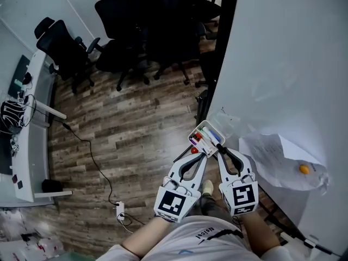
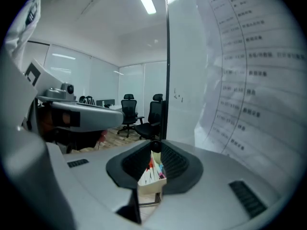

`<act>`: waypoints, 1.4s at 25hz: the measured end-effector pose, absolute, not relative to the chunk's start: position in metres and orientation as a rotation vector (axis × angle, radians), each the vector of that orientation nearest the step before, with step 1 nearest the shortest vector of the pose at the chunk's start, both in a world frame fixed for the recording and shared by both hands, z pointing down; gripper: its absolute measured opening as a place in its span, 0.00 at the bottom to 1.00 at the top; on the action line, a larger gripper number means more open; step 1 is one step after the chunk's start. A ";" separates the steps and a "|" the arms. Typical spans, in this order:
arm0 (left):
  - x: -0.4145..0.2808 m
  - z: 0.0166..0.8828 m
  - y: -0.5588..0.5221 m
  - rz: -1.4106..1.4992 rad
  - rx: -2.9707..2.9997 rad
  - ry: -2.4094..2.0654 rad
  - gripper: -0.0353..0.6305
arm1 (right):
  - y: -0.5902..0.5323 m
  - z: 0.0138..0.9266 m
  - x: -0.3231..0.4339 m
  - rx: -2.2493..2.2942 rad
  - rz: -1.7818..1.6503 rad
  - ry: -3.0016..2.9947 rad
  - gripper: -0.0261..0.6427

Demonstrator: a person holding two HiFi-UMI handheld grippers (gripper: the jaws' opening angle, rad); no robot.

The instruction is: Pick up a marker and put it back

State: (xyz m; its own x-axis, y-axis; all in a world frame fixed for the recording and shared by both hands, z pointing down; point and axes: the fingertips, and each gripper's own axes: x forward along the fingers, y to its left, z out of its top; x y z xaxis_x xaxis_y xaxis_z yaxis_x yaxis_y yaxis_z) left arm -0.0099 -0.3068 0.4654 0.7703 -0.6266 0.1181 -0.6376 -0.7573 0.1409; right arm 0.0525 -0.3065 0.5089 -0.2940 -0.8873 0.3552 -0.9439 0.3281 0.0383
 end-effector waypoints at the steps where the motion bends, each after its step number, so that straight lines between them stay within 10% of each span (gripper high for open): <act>1: -0.010 0.461 -0.306 0.087 2.795 -1.005 0.07 | -0.304 0.502 0.052 1.638 0.246 -2.300 0.15; 35: -0.037 0.356 -0.309 -0.071 2.852 -1.124 0.07 | -0.290 0.343 0.028 1.603 0.009 -2.601 0.15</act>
